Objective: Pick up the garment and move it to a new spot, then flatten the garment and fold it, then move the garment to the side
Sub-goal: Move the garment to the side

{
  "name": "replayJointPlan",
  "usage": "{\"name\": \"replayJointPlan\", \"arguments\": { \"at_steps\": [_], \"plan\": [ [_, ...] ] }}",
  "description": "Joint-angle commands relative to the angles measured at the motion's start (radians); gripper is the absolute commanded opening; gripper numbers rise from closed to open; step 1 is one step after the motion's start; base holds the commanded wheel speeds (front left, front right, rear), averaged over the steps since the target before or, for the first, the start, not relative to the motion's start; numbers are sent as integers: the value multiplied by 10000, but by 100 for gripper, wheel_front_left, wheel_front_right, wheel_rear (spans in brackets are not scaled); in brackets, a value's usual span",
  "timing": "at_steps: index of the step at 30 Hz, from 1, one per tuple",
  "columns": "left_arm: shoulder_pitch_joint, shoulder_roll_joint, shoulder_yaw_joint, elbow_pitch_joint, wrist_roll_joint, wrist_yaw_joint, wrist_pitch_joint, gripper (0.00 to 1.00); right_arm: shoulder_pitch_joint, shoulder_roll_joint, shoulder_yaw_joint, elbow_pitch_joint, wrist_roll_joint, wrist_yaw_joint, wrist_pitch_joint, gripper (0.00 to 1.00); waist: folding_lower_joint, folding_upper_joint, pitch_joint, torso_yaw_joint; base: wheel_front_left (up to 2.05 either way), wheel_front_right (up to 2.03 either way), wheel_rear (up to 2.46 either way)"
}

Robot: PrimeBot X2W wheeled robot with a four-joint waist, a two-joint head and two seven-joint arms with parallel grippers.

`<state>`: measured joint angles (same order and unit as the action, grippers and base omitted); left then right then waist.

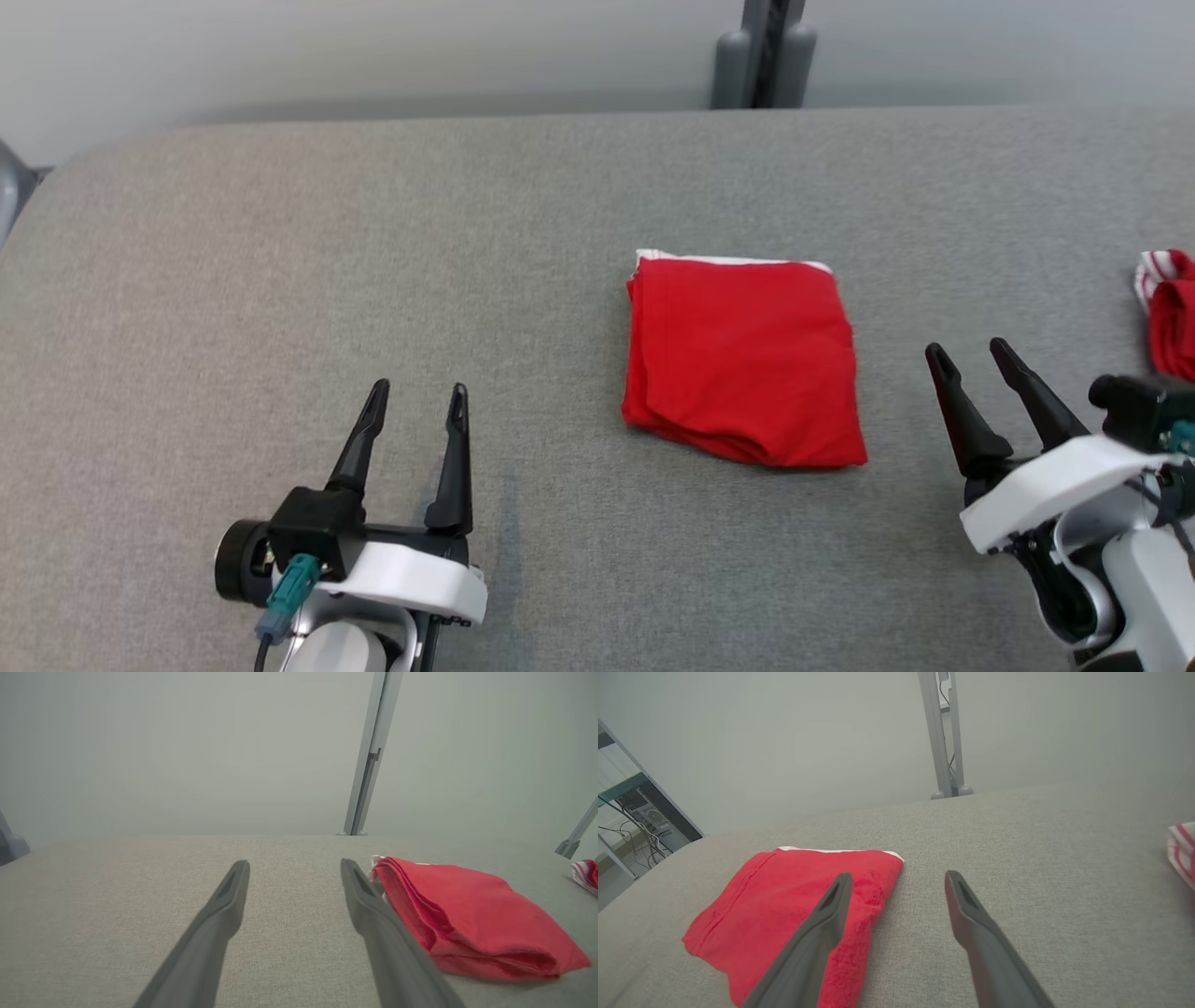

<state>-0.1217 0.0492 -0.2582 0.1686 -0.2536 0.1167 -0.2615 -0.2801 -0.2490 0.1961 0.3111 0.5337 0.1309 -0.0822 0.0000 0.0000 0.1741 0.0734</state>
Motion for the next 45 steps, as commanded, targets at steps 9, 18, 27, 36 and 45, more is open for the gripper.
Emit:
{"name": "replayJointPlan", "arguments": {
  "at_steps": [9, 18, 27, 36, 45],
  "plan": [
    [-605, 40, -445, 154, 110, 55, -31, 100, -1159, -514, 654, 643, 2551, -6, 2664, 100, 0, 0, 974, 761, 0, 0, 0],
    [-717, 39, -694, 191, 6, 151, -31, 100, -1562, -802, 1070, 1053, 4220, -4, 3892, 100, 0, 0, 1154, 1197, 0, 0, 0],
    [-743, 39, -883, 137, -65, 250, -31, 100, -1988, -839, 1070, 1688, 5482, -6, 4450, 100, 0, 0, 1258, 1577, 0, 0, 0],
    [-896, 39, -975, 96, -134, 316, -31, 100, -2532, -971, 1555, 2306, 5711, -9, 4875, 38, 0, 0, 1442, 1797, 0, 0, 0],
    [-967, 34, -1039, 136, 199, 347, -31, 100, -2891, -1853, 3056, 1825, 4483, -7, 3590, 0, 0, 0, 1166, 1506, 0, 0, 0]
  ]
}}
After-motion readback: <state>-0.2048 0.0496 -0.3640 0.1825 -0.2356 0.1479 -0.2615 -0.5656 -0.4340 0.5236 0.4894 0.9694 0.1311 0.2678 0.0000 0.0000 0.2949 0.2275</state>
